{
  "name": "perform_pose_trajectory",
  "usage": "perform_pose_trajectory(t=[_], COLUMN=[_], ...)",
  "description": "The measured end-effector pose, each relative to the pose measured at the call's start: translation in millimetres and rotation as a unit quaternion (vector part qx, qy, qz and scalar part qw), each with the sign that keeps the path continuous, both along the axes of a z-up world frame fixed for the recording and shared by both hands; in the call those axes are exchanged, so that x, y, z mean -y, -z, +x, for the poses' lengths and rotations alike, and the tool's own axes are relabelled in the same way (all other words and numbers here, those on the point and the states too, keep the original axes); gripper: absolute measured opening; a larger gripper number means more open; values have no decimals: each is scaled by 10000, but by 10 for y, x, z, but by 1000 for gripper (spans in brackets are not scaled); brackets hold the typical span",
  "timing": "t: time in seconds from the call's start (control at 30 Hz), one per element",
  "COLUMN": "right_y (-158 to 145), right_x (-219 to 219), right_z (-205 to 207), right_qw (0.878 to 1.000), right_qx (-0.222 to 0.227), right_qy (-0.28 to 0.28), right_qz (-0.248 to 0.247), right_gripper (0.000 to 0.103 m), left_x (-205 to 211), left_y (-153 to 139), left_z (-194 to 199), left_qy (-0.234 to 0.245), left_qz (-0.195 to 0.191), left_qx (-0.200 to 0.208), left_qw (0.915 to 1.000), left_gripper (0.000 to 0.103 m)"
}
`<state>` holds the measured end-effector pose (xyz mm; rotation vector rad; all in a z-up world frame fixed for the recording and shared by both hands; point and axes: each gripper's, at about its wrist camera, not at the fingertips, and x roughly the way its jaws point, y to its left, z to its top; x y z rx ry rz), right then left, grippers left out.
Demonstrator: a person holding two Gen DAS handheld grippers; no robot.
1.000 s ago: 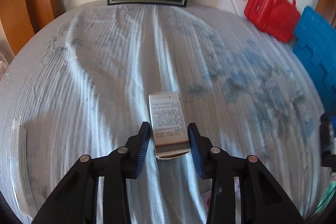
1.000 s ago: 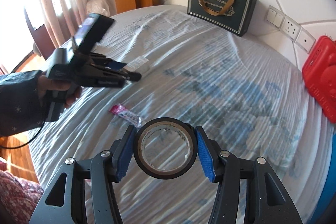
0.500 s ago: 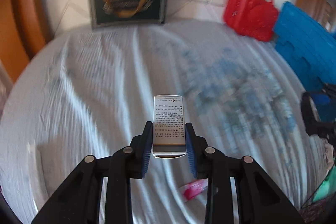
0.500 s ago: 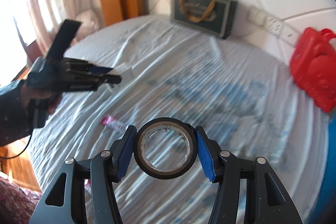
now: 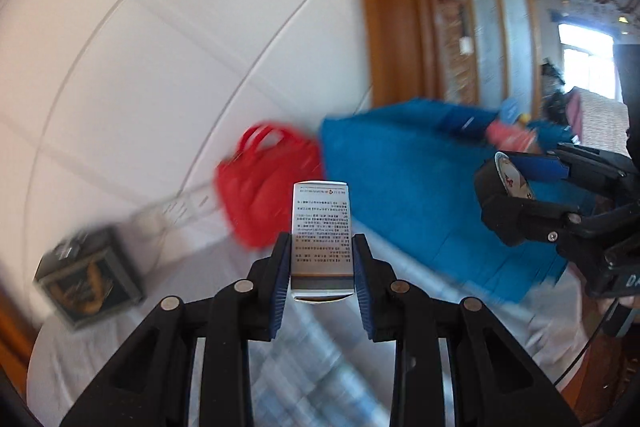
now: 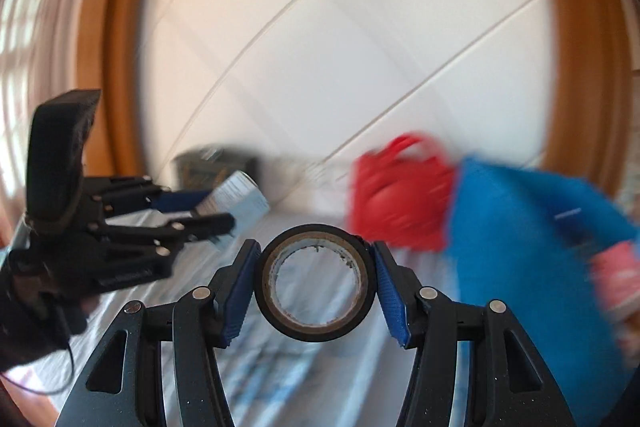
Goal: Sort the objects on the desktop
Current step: 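Carry the white box and tape roll over the blue crate and release them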
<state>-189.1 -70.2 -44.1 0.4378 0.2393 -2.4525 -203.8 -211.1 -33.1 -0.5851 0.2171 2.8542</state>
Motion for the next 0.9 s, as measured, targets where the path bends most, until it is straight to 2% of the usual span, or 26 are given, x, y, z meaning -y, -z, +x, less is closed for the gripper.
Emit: perform_pose_trajectory(t=[0.1, 0.23, 0.3, 0.37, 0.4, 0.43, 0.47, 0.6, 0.77, 0.9], right_y=[-390, -698, -790, -824, -831, -838, -841, -849, -775, -715], right_x=[-761, -1641, -2068, -2355, -2512, -2644, -2809, -3198, -3435, -3495], right_z=[-84, -328, -495, -724, -848, -918, -1015, -992, -1032, -972], right_qw=[9976, 9915, 9859, 9829, 9794, 9767, 9750, 9709, 9708, 9728], right_qx=[-422, -596, -671, -556, -536, -535, -484, -538, -320, -272], right_qy=[536, 1140, 1526, 1752, 1940, 2067, 2138, 2206, 2065, 1928], right_qz=[-97, -176, -148, -128, -138, -219, -361, -765, -1183, -1254], right_gripper=[55, 55, 56, 58, 73, 85, 94, 95, 96, 98], left_x=[-745, -1722, -2127, -2473, -2599, -2708, -2797, -2968, -3022, -3041], left_y=[-338, -653, -713, -735, -739, -743, -757, -746, -634, -556], left_z=[-301, -724, -871, -1044, -1130, -1205, -1233, -1284, -1190, -1049], left_qy=[439, 974, 1152, 1075, 983, 823, 644, 371, -63, -317], left_qz=[73, 270, 246, 195, 132, 58, 17, -137, -438, -604], left_qx=[-243, -388, -332, -374, -329, -305, -384, -419, -317, -336], left_qw=[9987, 9941, 9925, 9933, 9945, 9961, 9972, 9983, 9985, 9971], left_gripper=[29, 29, 30, 39, 58, 71, 72, 79, 79, 79])
